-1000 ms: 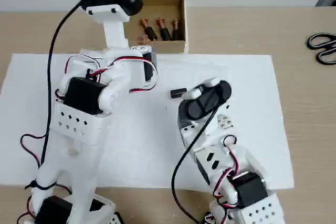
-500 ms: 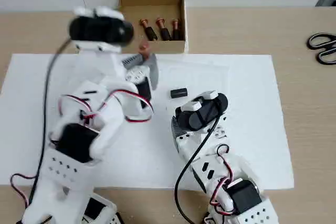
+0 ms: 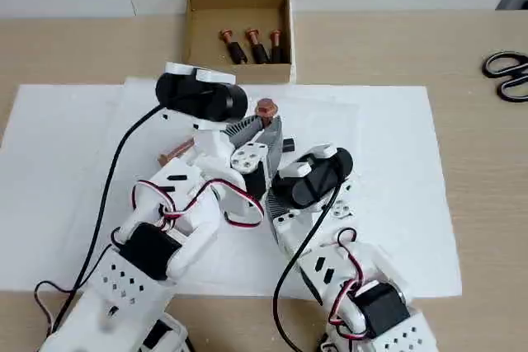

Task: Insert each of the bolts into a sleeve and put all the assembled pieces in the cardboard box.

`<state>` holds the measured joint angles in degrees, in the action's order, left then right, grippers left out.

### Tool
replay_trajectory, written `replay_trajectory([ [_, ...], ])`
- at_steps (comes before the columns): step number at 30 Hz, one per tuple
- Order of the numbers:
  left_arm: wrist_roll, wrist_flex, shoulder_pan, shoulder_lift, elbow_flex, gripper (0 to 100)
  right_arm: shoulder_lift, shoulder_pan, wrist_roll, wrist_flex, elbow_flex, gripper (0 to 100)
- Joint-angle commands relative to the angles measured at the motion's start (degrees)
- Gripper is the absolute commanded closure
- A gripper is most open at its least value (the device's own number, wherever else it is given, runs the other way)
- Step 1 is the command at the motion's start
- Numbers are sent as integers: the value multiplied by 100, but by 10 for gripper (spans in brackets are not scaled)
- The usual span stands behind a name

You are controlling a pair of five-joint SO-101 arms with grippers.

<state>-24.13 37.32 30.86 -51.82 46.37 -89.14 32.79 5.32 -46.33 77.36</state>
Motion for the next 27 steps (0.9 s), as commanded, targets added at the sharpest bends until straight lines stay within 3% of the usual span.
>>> replay_trajectory([
  [1, 0, 114, 167, -167, -57, 994, -119, 13, 70, 154, -18, 995],
  [27, 0, 774, 185, -158, 259, 994, -127, 13, 62, 163, -35, 995],
])
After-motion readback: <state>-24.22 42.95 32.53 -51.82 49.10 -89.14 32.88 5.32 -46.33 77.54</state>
